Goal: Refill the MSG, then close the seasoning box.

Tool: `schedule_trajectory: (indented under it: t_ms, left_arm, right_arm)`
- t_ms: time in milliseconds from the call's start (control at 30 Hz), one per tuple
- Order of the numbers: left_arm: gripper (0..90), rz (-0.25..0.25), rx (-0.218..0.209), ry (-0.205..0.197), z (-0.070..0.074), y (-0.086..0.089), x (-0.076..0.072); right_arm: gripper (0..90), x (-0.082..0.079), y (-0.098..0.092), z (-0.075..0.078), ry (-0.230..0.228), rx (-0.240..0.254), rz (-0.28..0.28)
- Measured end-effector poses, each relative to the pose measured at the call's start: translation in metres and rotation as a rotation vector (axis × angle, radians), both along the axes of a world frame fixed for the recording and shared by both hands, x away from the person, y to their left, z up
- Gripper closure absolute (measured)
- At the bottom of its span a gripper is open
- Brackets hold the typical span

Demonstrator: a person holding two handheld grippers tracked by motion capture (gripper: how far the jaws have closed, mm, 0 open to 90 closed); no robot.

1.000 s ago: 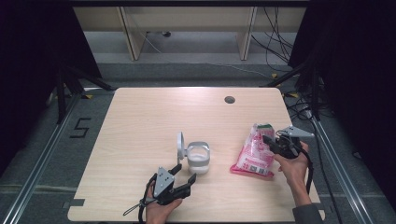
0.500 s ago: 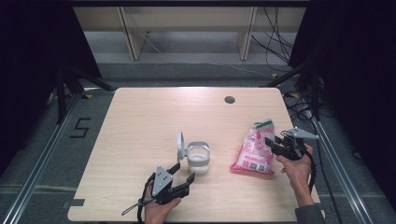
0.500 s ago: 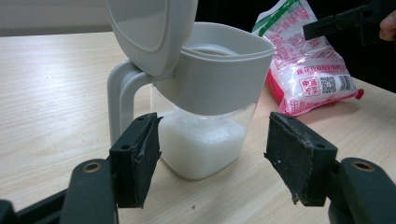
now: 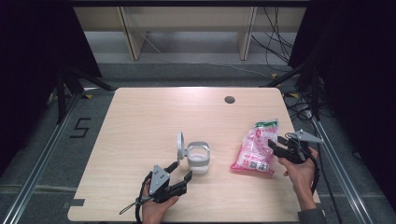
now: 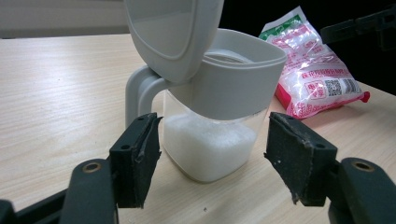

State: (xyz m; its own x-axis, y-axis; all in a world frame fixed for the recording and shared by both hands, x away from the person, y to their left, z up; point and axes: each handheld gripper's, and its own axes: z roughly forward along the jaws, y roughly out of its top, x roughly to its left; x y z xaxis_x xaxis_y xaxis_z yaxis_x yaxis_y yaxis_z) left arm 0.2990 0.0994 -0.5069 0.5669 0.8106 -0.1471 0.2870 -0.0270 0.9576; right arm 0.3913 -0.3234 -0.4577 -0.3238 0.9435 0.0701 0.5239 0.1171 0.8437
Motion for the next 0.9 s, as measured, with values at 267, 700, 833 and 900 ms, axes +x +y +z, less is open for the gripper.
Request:
schedule_trajectory:
  t_ms: [267,700,833,900]
  left_arm:
    - [34.1,0.011,0.010,0.000,0.001,0.005,0.001]
    - [33.5,0.031,0.003,0.002,0.004,0.014,0.002]
    - [35.1,0.034,0.017,0.003,0.004,0.016,0.002]
    - [36.8,0.040,0.020,-0.003,0.004,0.019,0.003]
  right_arm:
    - [47.9,-0.011,0.002,0.006,-0.005,0.009,-0.026]
    - [40.1,-0.026,0.022,0.004,-0.037,0.001,0.062]
    - [39.2,-0.029,0.027,0.002,-0.036,0.004,0.077]
    - [38.9,-0.031,0.030,0.002,-0.023,0.021,0.085]
